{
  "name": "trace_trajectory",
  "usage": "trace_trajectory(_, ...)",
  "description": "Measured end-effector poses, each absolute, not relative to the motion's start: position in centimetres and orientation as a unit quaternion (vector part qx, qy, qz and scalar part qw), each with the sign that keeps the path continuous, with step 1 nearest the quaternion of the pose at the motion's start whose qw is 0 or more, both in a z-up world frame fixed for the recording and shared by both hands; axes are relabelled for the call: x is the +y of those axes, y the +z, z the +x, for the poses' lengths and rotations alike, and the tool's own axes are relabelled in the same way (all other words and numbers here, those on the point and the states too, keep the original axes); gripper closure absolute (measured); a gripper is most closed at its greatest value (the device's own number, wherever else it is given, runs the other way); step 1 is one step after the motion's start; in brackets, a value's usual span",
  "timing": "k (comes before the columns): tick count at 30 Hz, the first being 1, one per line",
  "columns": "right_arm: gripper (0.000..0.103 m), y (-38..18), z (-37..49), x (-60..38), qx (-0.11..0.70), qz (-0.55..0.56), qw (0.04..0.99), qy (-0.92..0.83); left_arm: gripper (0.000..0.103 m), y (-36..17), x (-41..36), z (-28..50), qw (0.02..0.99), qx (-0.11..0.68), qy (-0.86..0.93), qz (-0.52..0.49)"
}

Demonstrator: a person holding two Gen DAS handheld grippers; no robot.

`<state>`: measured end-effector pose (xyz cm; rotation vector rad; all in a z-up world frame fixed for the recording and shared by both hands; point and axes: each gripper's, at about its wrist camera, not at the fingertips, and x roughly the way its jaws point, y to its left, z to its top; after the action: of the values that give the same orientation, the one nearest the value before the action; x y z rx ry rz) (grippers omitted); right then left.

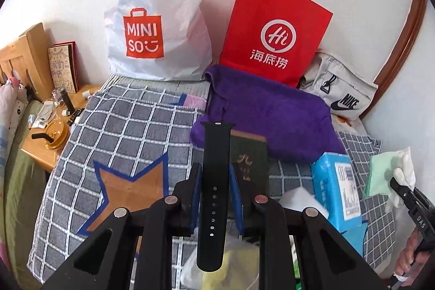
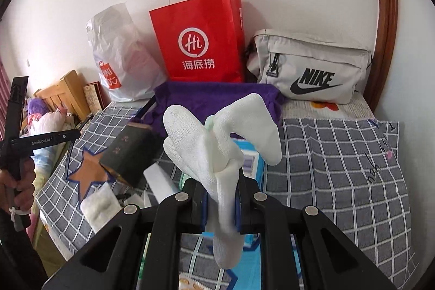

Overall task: Organize soft objects
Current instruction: 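Open the right tool over the purple towel while the left tool releases the strap there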

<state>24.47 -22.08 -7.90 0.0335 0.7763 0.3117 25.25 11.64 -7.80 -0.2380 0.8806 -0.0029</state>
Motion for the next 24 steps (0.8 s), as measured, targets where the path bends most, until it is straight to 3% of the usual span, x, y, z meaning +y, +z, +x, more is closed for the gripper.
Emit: trace_trajectory(24, 0.088, -9.5, 38.8, -20.0, 0.381, 0.016, 0.912, 0.154, 0.083, -8.3, 11.8, 38.5, 0.891, 0.428, -0.010, -0.148)
